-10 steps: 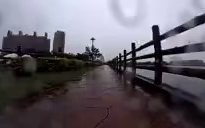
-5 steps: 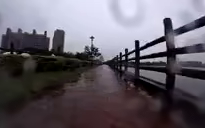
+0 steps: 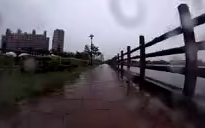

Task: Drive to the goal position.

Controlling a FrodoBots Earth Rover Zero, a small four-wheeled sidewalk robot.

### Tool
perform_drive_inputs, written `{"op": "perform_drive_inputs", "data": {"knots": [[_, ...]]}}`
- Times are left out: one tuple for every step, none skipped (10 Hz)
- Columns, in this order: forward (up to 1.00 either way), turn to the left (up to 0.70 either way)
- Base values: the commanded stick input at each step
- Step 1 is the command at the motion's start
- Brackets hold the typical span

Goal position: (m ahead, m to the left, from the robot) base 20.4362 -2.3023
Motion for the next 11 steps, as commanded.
{"op": "perform_drive_inputs", "data": {"knots": [[1.0,0.14],[1.0,0.24],[1.0,0.07],[1.0,0.0],[1.0,0.0],[0.65,0.0],[0.22,0.0],[0.0,0.0],[0.0,0.0],[0.0,0.0],[0.0,0.0]]}}
